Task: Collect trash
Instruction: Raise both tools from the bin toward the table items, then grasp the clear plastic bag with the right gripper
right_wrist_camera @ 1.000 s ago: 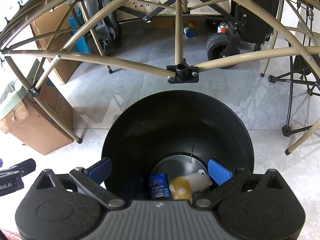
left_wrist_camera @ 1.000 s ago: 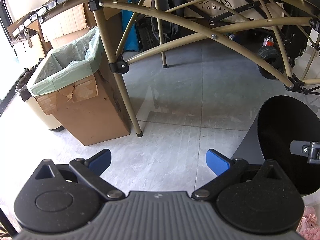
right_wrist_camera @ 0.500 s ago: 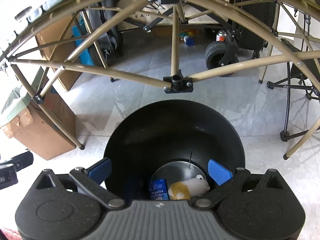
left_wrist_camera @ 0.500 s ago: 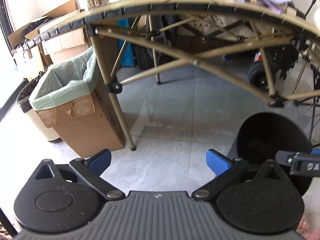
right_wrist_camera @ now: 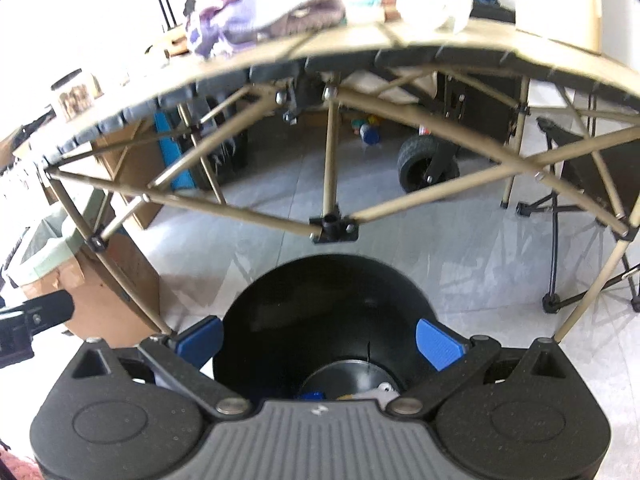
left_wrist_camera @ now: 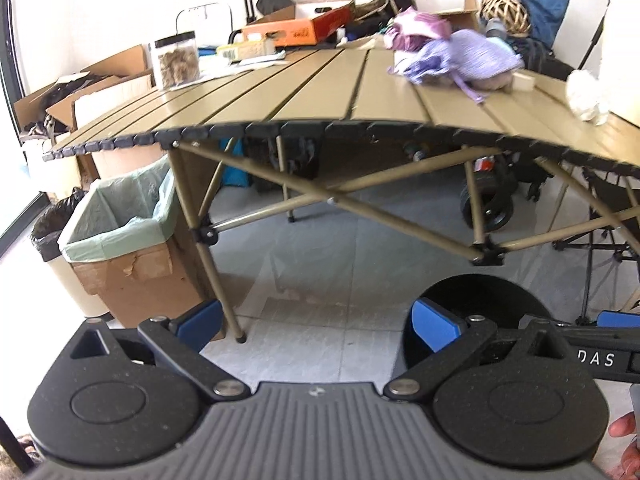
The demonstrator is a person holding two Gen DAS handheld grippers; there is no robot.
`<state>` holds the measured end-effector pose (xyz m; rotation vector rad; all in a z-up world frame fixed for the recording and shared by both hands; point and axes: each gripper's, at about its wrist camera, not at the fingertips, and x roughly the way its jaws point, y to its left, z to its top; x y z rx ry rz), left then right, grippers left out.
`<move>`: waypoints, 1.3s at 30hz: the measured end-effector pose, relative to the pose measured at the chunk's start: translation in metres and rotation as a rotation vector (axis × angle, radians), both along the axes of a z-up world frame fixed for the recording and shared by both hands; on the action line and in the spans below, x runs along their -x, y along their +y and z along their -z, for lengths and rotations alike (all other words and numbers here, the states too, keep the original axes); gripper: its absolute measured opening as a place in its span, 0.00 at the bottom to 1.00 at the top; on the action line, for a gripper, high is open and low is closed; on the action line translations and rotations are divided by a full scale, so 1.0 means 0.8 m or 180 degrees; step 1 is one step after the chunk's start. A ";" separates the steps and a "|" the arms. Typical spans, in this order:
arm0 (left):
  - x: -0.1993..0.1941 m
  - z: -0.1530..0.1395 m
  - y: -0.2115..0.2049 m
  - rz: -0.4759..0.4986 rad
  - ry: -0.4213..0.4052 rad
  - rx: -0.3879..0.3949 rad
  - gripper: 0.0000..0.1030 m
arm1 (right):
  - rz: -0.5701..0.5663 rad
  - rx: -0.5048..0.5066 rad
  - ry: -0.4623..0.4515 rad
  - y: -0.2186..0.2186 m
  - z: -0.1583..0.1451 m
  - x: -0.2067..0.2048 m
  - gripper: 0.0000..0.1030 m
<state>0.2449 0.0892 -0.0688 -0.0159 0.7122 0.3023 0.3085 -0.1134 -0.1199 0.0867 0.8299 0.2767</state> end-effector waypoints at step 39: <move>-0.085 -0.162 -0.116 0.0326 -0.1126 0.0079 1.00 | 0.0482 -0.0424 -0.1911 -0.148 -0.185 -0.016 1.00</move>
